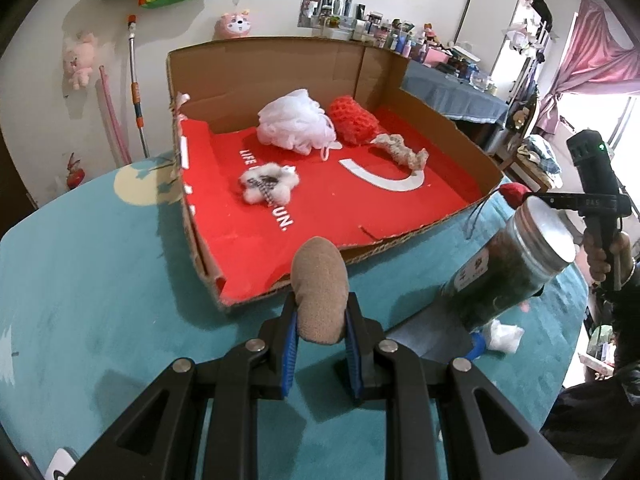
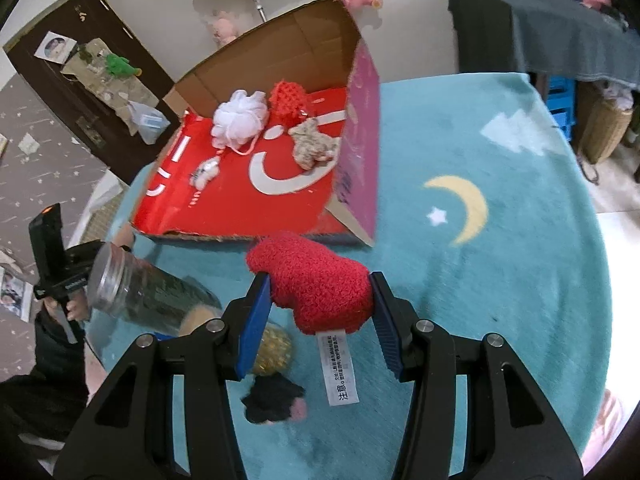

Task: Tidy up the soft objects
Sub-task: 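Lift the tan pad and red heart and carry both toward the box, then lower the pad and heart into the box and open both tools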

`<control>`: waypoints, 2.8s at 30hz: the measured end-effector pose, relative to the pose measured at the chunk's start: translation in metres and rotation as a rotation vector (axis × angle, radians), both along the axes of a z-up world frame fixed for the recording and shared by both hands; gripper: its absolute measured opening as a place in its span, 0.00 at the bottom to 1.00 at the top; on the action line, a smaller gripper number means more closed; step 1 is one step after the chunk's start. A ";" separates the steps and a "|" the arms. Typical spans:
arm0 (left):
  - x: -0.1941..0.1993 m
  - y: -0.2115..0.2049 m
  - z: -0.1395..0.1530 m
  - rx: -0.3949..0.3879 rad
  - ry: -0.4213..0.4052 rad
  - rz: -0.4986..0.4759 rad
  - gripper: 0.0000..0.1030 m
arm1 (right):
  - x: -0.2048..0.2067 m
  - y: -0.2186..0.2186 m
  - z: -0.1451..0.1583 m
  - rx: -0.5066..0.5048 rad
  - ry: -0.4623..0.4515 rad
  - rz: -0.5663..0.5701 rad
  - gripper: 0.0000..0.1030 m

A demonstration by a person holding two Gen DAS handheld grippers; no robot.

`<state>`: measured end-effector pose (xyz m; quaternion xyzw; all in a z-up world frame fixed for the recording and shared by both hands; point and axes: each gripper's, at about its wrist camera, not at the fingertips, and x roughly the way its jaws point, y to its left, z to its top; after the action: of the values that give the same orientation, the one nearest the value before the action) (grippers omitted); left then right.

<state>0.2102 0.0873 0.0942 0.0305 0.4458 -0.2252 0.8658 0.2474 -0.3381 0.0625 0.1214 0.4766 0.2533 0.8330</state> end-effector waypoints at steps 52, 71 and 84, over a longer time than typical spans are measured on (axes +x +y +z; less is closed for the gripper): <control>0.163 -0.113 -0.038 0.298 0.132 -0.033 0.31 | 0.151 0.173 -0.014 -0.386 -0.021 0.103 0.48; 0.153 -0.120 -0.028 0.289 0.107 -0.040 0.52 | 0.156 0.171 -0.017 -0.350 0.020 0.103 0.50; 0.140 -0.115 -0.011 0.251 0.052 -0.027 0.68 | 0.145 0.164 -0.003 -0.308 0.021 0.079 0.58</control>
<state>0.3505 -0.0280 0.0833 0.1388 0.4923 -0.1802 0.8402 0.3921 -0.1737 0.0593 -0.0241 0.5230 0.2085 0.8261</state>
